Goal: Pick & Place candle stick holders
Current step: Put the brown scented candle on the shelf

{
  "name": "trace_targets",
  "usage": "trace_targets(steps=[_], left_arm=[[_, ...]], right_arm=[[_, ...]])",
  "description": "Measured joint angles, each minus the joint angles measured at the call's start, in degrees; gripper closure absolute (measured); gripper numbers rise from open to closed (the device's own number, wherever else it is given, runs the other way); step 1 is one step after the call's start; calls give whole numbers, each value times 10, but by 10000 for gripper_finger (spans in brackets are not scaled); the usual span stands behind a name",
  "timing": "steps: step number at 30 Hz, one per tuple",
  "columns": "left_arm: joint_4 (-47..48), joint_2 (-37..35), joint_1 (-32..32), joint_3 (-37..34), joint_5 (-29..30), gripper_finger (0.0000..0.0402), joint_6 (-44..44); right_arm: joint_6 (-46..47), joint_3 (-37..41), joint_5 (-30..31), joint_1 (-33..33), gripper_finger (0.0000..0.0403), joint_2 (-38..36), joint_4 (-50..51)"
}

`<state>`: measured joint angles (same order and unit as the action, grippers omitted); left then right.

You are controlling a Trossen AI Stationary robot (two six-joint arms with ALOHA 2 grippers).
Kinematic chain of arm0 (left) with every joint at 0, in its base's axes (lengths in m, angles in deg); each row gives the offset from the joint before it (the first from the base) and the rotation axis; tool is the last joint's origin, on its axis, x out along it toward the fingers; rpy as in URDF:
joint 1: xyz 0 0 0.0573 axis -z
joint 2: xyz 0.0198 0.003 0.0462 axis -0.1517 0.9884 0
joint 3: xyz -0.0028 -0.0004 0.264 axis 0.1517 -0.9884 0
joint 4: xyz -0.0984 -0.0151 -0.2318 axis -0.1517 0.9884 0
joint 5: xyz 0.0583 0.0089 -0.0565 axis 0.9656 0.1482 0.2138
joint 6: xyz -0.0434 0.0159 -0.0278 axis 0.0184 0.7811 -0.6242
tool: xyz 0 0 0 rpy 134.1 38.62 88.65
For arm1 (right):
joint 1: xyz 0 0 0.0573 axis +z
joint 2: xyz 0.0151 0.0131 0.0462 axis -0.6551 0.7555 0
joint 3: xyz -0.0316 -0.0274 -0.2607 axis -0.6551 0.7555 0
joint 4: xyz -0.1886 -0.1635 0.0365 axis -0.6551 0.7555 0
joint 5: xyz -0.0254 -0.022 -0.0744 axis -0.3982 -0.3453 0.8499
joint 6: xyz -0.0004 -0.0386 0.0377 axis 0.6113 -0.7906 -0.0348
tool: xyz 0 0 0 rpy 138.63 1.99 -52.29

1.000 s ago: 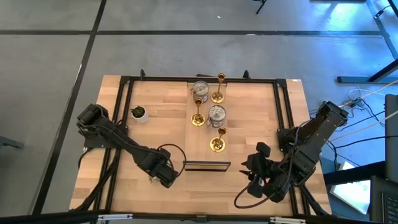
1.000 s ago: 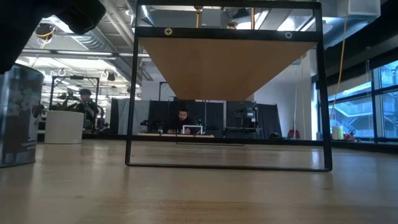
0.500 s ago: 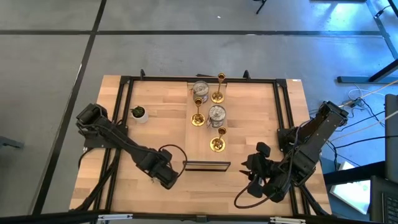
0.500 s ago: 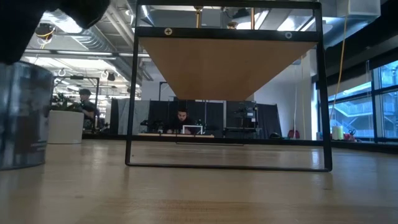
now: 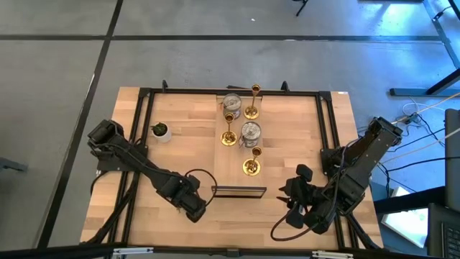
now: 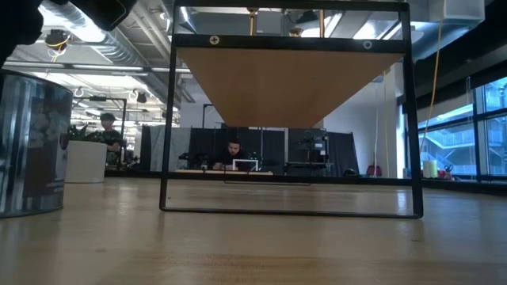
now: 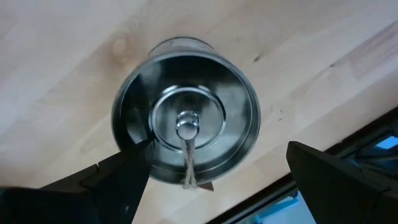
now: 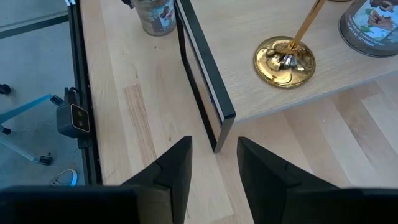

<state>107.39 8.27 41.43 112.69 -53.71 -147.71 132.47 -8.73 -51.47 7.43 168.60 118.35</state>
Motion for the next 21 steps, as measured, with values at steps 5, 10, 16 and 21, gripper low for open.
trace_targets(steps=[5,10,16,21], left_arm=[[-4,0,0,1,-13,36,3],[-43,-1,0,1,-29,36,35],[-84,-1,1,2,12,36,2],[-157,-1,-5,2,9,36,-2]], right_arm=[[0,0,0,0,273,0,0],[0,0,2,0,273,0,0],[0,0,12,0,273,0,0],[-2,0,12,0,273,0,0]])
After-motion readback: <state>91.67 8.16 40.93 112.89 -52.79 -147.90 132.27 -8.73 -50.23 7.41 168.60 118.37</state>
